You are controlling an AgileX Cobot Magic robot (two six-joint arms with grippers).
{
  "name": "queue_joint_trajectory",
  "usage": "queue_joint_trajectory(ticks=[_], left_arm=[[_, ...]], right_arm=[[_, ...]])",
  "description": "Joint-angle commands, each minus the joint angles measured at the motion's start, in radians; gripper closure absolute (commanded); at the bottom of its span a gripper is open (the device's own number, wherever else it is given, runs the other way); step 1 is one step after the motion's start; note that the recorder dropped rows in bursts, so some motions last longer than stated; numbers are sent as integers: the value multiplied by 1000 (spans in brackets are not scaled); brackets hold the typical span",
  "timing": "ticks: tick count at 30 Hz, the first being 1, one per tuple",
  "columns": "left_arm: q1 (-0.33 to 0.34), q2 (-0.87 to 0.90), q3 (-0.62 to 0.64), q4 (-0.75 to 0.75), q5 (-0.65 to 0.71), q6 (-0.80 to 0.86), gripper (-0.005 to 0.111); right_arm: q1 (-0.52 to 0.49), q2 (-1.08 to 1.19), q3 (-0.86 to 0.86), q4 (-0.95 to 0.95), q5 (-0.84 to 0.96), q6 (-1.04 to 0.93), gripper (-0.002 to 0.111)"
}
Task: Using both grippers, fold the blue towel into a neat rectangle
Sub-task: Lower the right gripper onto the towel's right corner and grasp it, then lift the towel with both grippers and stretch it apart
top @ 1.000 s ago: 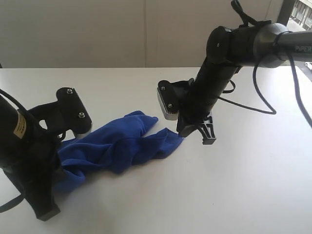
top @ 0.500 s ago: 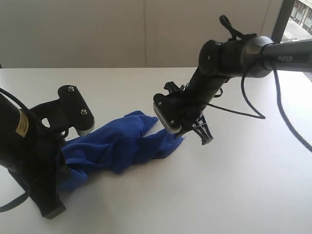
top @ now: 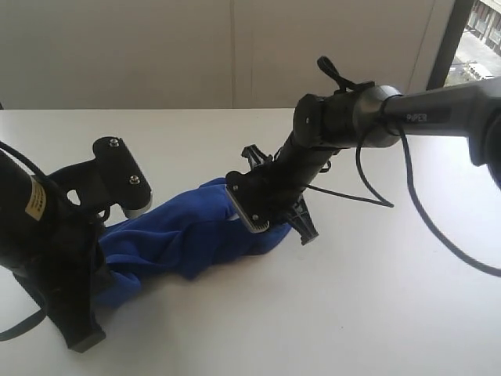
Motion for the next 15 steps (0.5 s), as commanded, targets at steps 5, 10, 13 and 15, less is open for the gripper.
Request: queue_joint_trajectory(ticks=[5, 10, 13, 15], left_arm=[[-5, -7, 5, -13, 23, -5, 107], [-5, -7, 5, 54, 34, -5, 107], [-5, -7, -16, 181, 69, -71, 107], [-5, -7, -28, 297, 98, -160, 107]], right_arm=[[1, -49, -3, -110, 16, 252, 108], [1, -117, -3, -410, 111, 667, 108], [1, -196, -3, -582, 233, 1009, 108], [1, -255, -3, -588, 306, 1100, 108]])
